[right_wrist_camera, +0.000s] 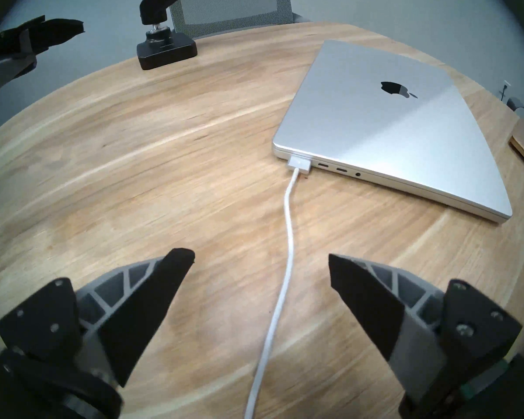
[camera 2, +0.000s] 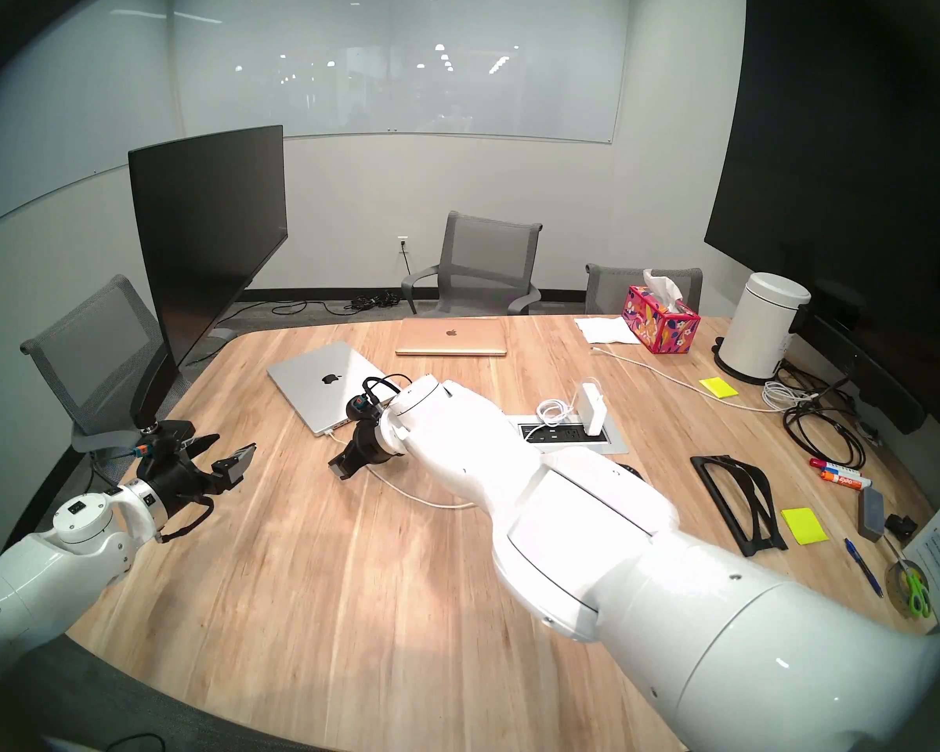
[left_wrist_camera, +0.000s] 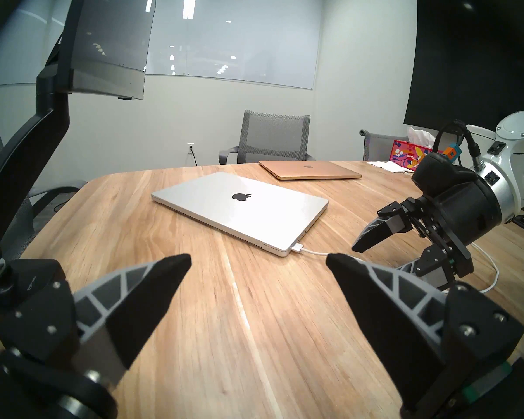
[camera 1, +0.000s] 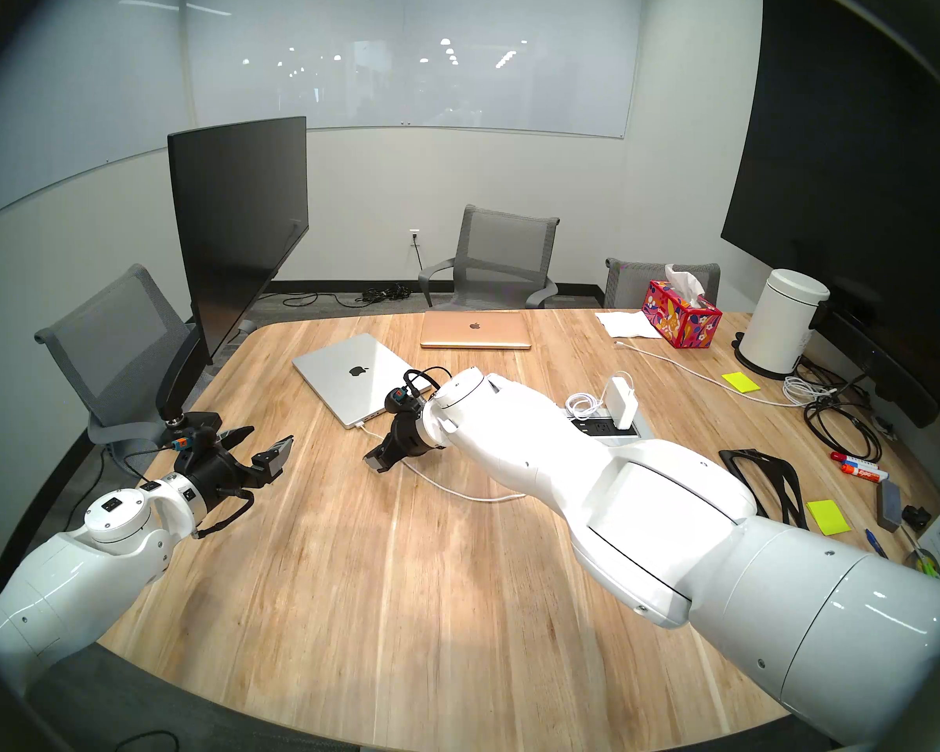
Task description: Unplug the charging cable from the port of the MacBook and lay it on the desk
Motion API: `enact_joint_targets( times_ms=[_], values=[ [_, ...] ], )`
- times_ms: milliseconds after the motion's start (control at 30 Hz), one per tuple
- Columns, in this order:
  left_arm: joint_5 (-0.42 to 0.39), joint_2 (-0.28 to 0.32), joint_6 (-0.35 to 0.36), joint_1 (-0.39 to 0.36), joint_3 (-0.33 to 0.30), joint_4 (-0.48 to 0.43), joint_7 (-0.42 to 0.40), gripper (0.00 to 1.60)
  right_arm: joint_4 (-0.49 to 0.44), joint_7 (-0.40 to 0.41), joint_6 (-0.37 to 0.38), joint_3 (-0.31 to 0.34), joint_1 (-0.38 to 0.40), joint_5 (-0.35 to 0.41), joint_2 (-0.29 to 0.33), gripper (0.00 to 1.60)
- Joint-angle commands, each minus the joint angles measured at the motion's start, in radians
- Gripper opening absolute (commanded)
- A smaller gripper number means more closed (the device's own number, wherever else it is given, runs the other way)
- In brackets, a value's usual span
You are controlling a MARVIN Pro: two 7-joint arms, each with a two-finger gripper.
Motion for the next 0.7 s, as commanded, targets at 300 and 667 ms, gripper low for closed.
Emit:
enact_joint_targets(
  times_ms=[300, 667],
  values=[
    [0.002, 0.005, -0.011, -0.005, -0.011, -0.013, 0.000, 1.60, 0.072, -0.002, -0.045, 0.020, 0.059, -0.002, -0.067, 0.57],
    [0.002, 0.006, -0.012, -0.005, -0.011, -0.013, 0.000, 1.60, 0.109, 0.008, -0.063, 0.028, 0.069, -0.006, -0.082, 0.60]
  ],
)
